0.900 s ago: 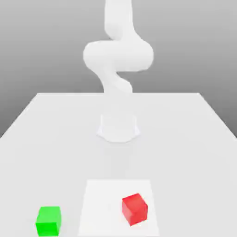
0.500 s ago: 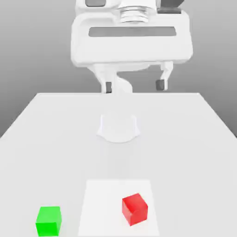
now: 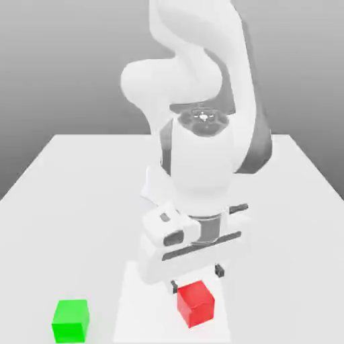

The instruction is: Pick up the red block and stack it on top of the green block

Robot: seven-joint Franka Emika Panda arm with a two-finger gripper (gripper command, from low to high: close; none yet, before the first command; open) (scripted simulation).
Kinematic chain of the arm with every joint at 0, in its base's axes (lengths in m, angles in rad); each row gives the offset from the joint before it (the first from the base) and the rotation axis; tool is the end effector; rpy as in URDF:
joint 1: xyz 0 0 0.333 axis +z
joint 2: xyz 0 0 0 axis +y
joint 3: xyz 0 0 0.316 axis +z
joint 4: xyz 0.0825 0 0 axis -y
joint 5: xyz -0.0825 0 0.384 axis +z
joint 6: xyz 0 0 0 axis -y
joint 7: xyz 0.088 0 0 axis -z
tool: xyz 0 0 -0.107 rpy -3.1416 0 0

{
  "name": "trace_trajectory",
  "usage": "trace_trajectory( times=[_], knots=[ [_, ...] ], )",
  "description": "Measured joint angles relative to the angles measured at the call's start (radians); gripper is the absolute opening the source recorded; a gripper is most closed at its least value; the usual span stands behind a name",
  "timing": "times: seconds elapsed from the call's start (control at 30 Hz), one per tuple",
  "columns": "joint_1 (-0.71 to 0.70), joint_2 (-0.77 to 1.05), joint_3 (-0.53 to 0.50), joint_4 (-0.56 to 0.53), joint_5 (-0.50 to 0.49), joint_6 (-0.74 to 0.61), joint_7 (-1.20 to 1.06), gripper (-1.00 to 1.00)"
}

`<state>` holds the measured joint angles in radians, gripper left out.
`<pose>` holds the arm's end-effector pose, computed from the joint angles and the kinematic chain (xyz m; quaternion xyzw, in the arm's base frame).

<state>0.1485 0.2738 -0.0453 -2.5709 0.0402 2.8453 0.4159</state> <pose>0.4422 0.0423 0.1651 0.9848 -0.1738 0.0006 0.0001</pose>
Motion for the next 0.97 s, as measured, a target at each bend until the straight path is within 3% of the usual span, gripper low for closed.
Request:
trace_trajectory(
  times=[0.03, 0.07, 0.3, 0.47, 0.7, 0.83, 0.87, 0.97],
  knots=[
    [-0.004, 0.037, 0.005, 0.005, 0.006, 0.031, -0.004, 0.0],
    [-0.006, 0.056, 0.008, 0.008, 0.008, 0.048, -0.006, -1.0],
    [-0.009, 0.052, 0.01, 0.007, 0.003, 0.044, -0.002, -1.0],
    [-0.002, -0.106, -0.002, -0.017, -0.019, -0.091, 0.014, -1.0],
    [-0.161, -0.113, -0.185, 0.112, 0.034, -0.232, 0.141, -1.0],
    [-0.237, 0.02, -0.2, 0.168, 0.123, -0.162, 0.131, -1.0],
    [-0.247, 0.046, -0.192, 0.171, 0.138, -0.14, 0.122, 1.0],
    [-0.247, 0.046, -0.192, 0.171, 0.138, -0.14, 0.122, 1.0]
  ],
)
